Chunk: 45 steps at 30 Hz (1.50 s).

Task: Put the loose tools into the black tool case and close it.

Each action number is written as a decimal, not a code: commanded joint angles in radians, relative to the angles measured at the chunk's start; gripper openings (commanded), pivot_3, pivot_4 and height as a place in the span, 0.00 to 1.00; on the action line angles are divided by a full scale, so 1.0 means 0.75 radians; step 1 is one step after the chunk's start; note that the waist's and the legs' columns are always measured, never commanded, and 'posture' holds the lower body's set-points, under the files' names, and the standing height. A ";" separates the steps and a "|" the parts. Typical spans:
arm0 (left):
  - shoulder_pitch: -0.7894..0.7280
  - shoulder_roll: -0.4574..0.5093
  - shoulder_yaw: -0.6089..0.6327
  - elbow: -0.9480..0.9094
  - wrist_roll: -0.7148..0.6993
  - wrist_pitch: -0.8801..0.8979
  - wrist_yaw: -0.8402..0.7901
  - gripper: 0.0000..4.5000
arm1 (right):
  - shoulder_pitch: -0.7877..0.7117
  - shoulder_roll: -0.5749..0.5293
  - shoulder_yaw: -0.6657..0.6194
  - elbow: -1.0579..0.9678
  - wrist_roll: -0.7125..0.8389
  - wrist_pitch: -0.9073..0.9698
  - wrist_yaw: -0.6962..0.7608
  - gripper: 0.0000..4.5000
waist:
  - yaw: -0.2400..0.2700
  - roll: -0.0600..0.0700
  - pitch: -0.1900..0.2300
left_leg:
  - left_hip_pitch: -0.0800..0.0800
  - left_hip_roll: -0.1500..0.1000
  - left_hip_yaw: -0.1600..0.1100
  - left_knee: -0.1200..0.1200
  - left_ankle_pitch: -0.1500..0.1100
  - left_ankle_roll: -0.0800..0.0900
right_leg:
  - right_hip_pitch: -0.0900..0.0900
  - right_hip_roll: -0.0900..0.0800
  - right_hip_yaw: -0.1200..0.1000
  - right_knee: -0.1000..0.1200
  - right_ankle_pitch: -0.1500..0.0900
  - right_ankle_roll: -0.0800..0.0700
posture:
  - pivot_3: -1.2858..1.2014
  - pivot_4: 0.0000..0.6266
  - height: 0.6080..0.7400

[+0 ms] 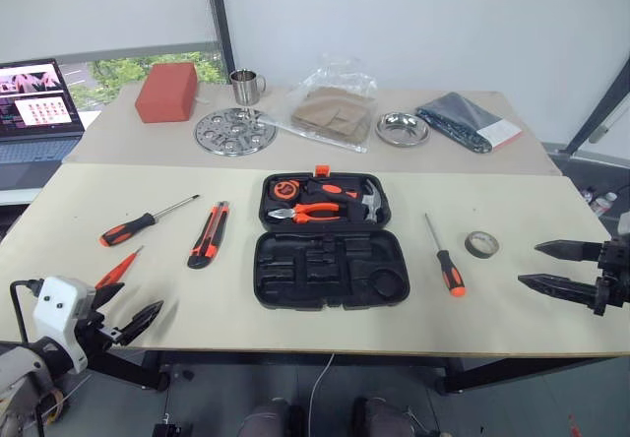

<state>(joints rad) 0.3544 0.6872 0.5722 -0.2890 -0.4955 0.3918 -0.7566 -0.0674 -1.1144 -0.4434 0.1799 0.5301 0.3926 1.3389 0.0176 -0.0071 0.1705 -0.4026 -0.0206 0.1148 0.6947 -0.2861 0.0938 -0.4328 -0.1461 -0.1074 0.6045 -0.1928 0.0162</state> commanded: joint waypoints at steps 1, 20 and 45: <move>-0.005 -0.001 0.025 -0.038 -0.011 0.008 0.018 0.98 | -0.011 -0.012 -0.032 0.003 -0.014 -0.047 0.009 1.00 | 0.000 0.000 0.000 | 0.000 0.000 0.000 0.000 0.000 0.000 | 0.000 0.000 0.000 0.000 0.000 0.000 | 0.52 0.24 0.95; -0.834 0.444 -0.352 0.785 0.147 0.017 -0.318 0.98 | -0.433 0.065 0.218 -0.386 0.137 0.192 -0.099 1.00 | -0.005 0.000 0.000 | -0.002 0.000 0.001 0.002 0.004 -0.007 | -0.005 0.001 -0.013 0.009 0.001 -0.002 | 0.52 0.24 0.95; -1.713 0.347 -0.754 2.012 0.700 -0.312 -0.371 0.18 | -0.560 0.173 0.315 -0.725 0.256 0.351 -0.228 1.00 | -0.010 -0.007 0.000 | -0.006 0.000 0.002 0.010 0.012 0.007 | -0.005 0.010 -0.020 0.012 0.001 0.000 | 0.52 0.24 0.95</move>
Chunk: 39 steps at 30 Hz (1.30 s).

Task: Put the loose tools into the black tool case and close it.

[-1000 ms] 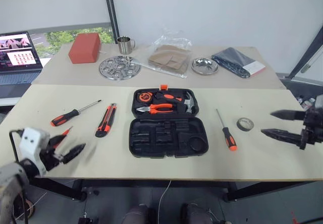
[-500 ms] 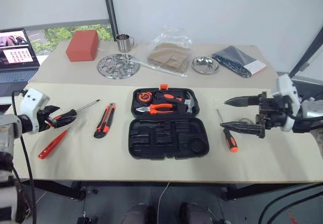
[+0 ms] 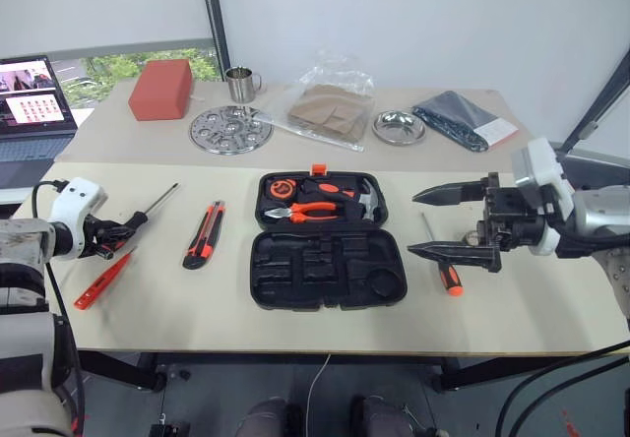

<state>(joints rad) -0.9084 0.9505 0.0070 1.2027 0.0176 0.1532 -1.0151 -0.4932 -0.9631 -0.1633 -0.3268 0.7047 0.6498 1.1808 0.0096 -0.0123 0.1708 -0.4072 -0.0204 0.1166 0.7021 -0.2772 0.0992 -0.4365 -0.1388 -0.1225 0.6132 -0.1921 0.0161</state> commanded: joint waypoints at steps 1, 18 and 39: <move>-0.039 -0.005 0.007 0.021 0.012 0.005 -0.033 0.18 | 0.017 -0.031 -0.063 -0.055 0.024 0.010 -0.024 1.00 | 0.001 0.000 0.000 | 0.000 0.000 0.000 0.000 0.000 0.000 | 0.000 -0.001 0.000 0.001 0.000 0.000 | 0.52 0.24 0.95; -0.006 -0.311 -0.262 -1.153 -0.163 0.214 -0.569 0.18 | 0.484 -0.080 -0.282 -0.232 0.008 0.058 -0.165 1.00 | 0.002 -0.008 0.001 | -0.010 -0.002 -0.004 0.016 -0.001 0.004 | 0.000 -0.004 -0.002 0.003 0.004 0.005 | 0.52 0.24 0.95; -0.108 -0.553 -0.468 -1.011 0.013 0.193 -0.441 0.41 | 0.572 -0.027 -0.331 -0.345 0.070 0.088 -0.344 1.00 | 0.023 -0.008 0.001 | -0.010 0.000 -0.005 0.018 0.000 0.008 | 0.000 -0.001 0.000 0.002 0.005 0.004 | 0.52 0.24 0.95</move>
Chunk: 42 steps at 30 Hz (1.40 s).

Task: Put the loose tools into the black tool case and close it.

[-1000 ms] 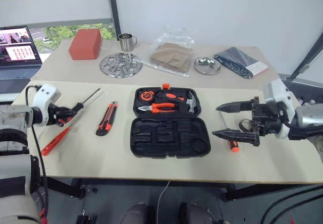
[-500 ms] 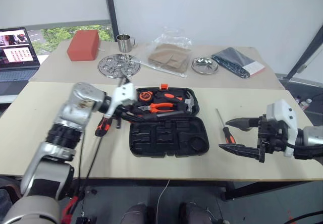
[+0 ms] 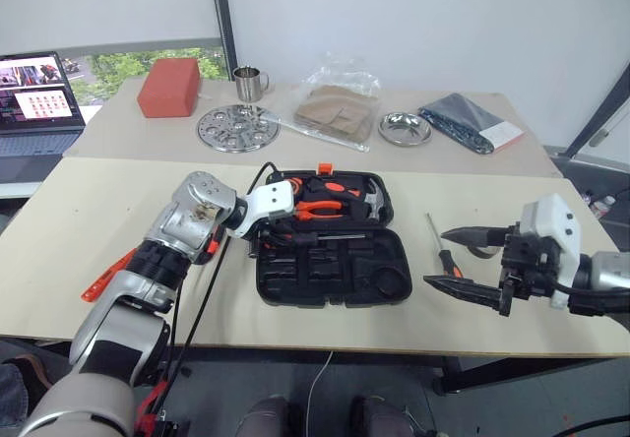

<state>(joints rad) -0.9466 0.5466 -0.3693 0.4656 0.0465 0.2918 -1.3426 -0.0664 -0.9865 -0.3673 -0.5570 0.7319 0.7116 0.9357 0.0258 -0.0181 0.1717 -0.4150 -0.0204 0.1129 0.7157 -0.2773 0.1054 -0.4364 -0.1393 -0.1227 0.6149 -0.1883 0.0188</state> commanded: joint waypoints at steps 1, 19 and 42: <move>-0.065 -0.016 0.040 -0.040 -0.036 0.021 -0.012 0.45 | 0.007 0.005 -0.062 -0.040 0.037 0.006 -0.019 1.00 | 0.002 0.000 0.000 | 0.000 0.000 0.000 0.000 0.000 0.000 | 0.000 0.000 0.000 0.000 0.000 0.000 | 0.52 0.24 0.95; -0.036 -0.101 -0.045 0.011 0.017 -0.004 0.007 0.00 | 0.010 0.012 -0.058 -0.028 0.068 -0.011 -0.054 1.00 | 0.009 0.000 0.000 | 0.000 0.000 0.000 0.002 0.000 0.002 | 0.001 0.001 0.000 0.001 0.000 0.000 | 0.52 0.24 0.95; -0.098 -0.093 0.069 0.018 -0.082 0.117 0.021 0.00 | 0.057 0.055 -0.088 -0.034 0.084 -0.013 -0.106 1.00 | 0.021 0.002 -0.002 | 0.006 -0.002 -0.004 0.007 -0.004 0.008 | 0.013 -0.008 -0.001 -0.005 0.005 0.004 | 0.52 0.24 0.95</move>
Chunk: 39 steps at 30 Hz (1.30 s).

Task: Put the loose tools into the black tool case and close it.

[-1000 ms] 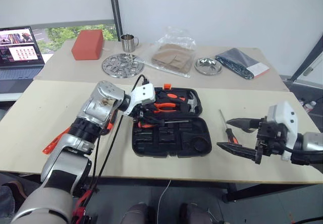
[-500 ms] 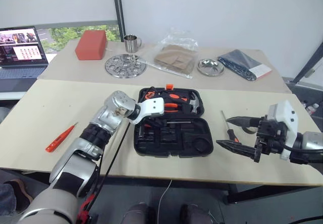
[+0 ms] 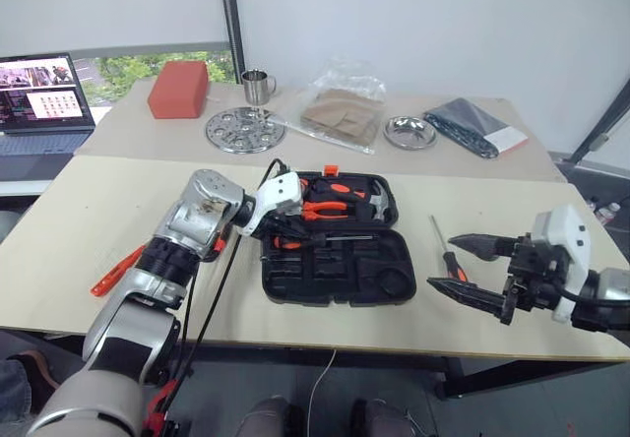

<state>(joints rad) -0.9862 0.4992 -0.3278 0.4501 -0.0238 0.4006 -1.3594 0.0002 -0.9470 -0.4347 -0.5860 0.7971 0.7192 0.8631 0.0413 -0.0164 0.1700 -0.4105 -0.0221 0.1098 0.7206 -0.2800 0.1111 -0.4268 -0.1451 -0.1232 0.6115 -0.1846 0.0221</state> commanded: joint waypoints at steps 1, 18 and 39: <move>-0.043 -0.039 -0.003 0.052 0.026 -0.039 0.057 0.00 | -0.036 0.002 0.005 0.008 -0.004 -0.024 -0.007 1.00 | 0.001 0.000 0.000 | 0.000 0.000 0.000 0.000 0.000 0.000 | 0.001 0.000 0.000 -0.001 0.000 0.000 | 0.52 0.24 0.95; 0.025 -0.088 -0.144 0.291 0.232 -0.382 0.172 0.00 | -0.015 0.027 -0.008 0.022 -0.025 -0.029 -0.016 1.00 | 0.003 0.002 -0.003 | 0.005 0.000 0.000 0.000 -0.007 -0.009 | 0.005 -0.005 0.001 -0.001 0.000 0.002 | 0.52 0.24 0.95; 0.315 0.367 0.477 -0.716 -0.757 0.501 -0.150 1.00 | 0.762 0.372 -0.699 -0.107 -0.031 0.052 -0.212 1.00 | -0.005 0.010 -0.003 | 0.007 -0.001 -0.001 -0.009 -0.007 -0.012 | 0.007 0.009 0.005 -0.006 -0.012 0.021 | 0.52 0.24 0.95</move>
<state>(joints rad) -0.7381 0.7690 0.0113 -0.0256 -0.5340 0.7342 -1.4725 0.5731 -0.6663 -0.9062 -0.6361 0.7500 0.7581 0.7045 0.0374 -0.0092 0.1680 -0.4041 -0.0232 0.1090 0.7138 -0.2854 0.1016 -0.4214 -0.1384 -0.1184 0.6073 -0.1941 0.0383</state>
